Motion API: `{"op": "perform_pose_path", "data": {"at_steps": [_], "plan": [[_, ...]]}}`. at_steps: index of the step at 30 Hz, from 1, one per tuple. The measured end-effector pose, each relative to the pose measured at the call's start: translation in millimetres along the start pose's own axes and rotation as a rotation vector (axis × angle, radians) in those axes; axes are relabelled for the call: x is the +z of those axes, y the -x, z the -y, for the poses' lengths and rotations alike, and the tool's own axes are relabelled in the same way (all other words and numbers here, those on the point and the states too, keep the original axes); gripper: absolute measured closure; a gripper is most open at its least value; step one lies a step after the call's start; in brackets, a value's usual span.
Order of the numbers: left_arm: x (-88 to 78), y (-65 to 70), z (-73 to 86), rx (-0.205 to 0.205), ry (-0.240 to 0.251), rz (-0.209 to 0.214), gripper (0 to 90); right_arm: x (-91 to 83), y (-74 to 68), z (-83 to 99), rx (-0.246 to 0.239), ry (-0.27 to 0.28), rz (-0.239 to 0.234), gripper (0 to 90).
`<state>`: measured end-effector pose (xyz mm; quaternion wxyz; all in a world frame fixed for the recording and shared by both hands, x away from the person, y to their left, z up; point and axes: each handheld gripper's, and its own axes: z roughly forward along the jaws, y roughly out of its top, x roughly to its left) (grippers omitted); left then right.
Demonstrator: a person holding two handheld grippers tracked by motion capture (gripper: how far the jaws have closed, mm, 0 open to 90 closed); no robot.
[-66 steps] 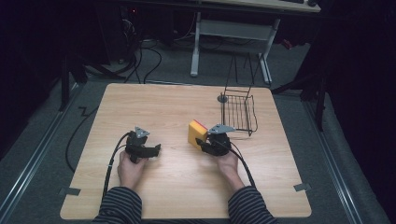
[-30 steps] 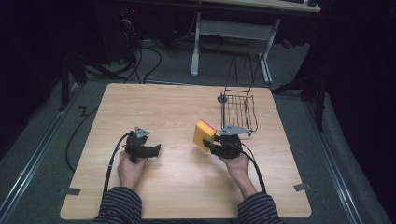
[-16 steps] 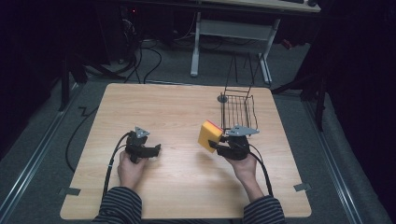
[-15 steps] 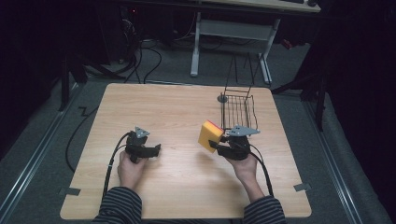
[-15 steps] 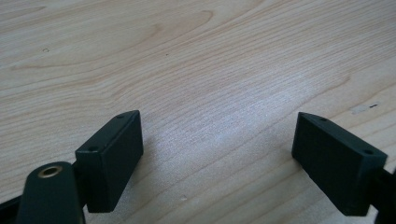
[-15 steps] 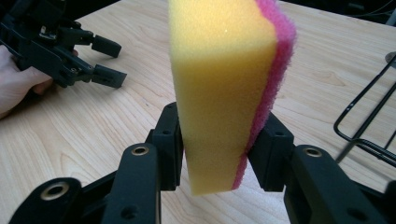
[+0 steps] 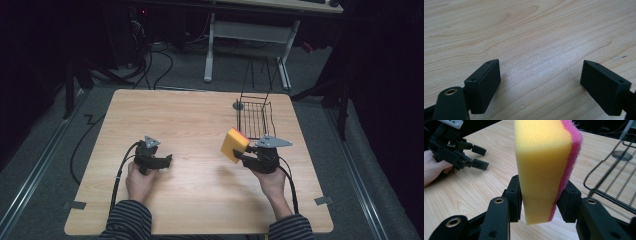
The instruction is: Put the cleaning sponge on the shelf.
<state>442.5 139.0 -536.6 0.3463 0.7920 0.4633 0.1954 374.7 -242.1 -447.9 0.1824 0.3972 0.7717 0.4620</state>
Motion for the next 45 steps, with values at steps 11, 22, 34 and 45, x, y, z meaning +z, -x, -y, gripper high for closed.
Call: {"op": "perform_pose_path", "data": {"at_steps": [11,22,34,45], "plan": [[0.0,0.2,0.0,-0.001,0.000,0.000,17.1,-23.9,13.1,7.2,0.039,0.028,0.045,60.0],[0.0,0.1,-0.1,0.001,0.000,-0.001,17.1,-30.5,24.3,14.5,0.088,0.050,0.071,60.1],[0.2,0.1,-0.1,0.000,0.002,-0.002,17.1,-45.3,38.5,11.6,0.108,0.067,0.125,60.1],[0.2,0.1,-0.1,0.000,0.002,-0.002,17.1,-40.6,52.7,0.5,0.114,0.060,0.169,60.2]]}}
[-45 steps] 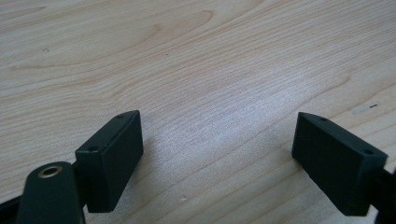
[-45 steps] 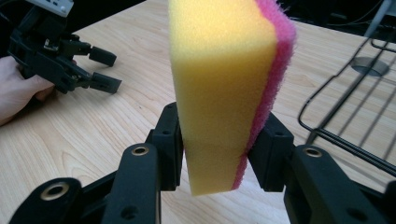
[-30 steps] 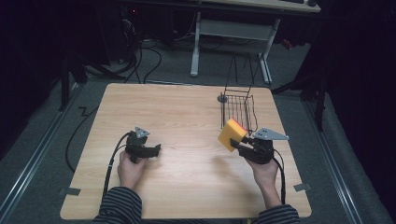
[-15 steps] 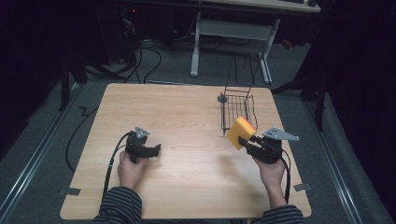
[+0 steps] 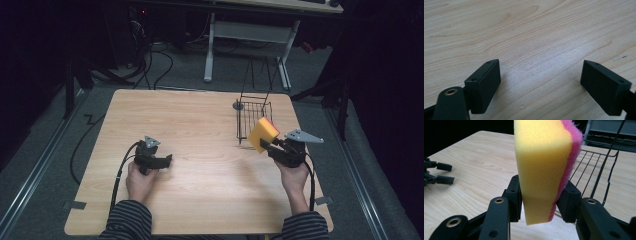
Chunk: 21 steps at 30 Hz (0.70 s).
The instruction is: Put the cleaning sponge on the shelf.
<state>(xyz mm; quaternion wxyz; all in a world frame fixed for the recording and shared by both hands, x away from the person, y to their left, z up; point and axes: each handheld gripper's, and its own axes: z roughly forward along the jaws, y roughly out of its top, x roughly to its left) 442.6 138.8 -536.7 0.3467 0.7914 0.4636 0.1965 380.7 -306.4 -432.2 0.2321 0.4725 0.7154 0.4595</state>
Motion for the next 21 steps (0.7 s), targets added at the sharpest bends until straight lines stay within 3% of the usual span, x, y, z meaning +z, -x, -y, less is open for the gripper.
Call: {"op": "perform_pose_path", "data": {"at_steps": [21], "plan": [[-0.1,-0.2,0.0,0.001,-0.002,0.001,17.2,30.7,17.0,-21.2,0.003,-0.030,0.075,60.2]]}}
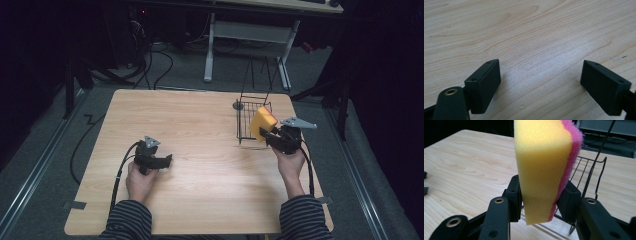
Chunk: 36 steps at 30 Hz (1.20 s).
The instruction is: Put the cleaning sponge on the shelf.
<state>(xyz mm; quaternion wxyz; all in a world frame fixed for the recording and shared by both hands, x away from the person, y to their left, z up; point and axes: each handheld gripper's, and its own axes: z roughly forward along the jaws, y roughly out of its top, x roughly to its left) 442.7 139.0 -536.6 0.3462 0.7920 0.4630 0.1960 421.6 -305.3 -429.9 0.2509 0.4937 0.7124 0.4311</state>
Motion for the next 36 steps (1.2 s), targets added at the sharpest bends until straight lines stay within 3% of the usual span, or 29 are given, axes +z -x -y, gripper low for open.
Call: {"op": "perform_pose_path", "data": {"at_steps": [10,16,25,36], "plan": [[-0.1,-0.1,0.0,-0.001,0.000,0.001,17.3,9.7,2.2,-8.5,-0.007,0.019,0.027,60.1],[-0.1,-0.1,0.0,0.000,0.000,0.000,17.3,20.2,1.3,-14.2,-0.013,-0.001,0.050,60.1],[-0.1,0.0,0.1,-0.002,0.000,0.001,17.3,44.3,9.4,-7.5,0.018,-0.037,0.088,59.8],[-0.1,-0.2,0.1,0.000,0.000,0.001,17.3,61.5,13.4,-0.8,0.014,-0.070,0.121,59.5]]}}
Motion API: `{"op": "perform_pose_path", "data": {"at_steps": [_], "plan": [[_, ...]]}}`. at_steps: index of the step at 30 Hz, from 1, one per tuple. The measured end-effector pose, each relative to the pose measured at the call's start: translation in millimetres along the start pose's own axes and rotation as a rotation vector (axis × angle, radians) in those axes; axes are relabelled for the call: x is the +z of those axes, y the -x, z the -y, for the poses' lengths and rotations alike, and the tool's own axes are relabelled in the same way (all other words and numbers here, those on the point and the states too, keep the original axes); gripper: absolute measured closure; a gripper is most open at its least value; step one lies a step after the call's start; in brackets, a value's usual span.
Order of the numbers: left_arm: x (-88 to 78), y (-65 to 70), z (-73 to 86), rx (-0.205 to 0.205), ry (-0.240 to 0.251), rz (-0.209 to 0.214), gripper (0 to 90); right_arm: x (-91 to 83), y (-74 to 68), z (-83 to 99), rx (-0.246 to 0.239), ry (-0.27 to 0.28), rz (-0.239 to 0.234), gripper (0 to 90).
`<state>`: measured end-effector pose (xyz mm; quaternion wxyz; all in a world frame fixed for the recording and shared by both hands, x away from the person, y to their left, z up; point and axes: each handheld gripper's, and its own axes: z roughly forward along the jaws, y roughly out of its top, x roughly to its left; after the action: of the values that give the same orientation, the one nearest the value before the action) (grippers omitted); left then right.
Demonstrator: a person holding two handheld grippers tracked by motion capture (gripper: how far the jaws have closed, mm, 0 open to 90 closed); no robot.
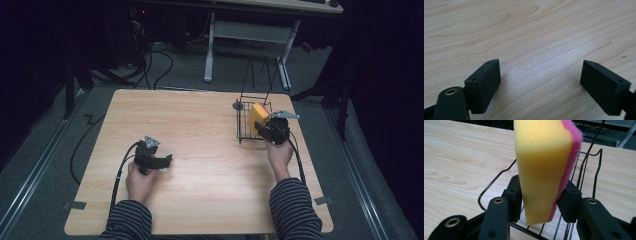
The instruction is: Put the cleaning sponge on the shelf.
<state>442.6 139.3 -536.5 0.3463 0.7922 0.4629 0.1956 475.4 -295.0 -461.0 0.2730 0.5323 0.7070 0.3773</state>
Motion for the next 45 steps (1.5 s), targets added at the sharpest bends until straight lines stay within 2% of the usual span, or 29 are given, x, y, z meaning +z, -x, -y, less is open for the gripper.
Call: {"op": "perform_pose_path", "data": {"at_steps": [6,15,34,36,37,45], "plan": [[0.0,0.0,0.0,0.000,0.000,0.000,17.3,6.0,-2.2,2.7,-0.015,-0.015,0.015,58.7],[0.0,0.0,0.0,0.000,0.000,0.000,17.3,15.2,-3.9,8.2,-0.017,-0.053,0.011,59.3],[0.0,0.1,0.0,-0.001,0.001,0.000,17.3,18.9,-4.3,10.0,-0.019,-0.067,0.009,59.6],[0.0,0.0,0.0,-0.001,0.000,0.000,17.3,19.1,-3.9,9.9,-0.018,-0.070,0.010,56.2],[0.0,0.1,0.0,-0.001,0.000,0.000,17.3,19.8,-3.4,10.6,-0.006,-0.074,0.006,51.8],[0.0,0.0,0.0,-0.001,0.000,0.000,17.3,21.1,-3.3,11.2,0.003,-0.069,-0.005,41.3]]}}
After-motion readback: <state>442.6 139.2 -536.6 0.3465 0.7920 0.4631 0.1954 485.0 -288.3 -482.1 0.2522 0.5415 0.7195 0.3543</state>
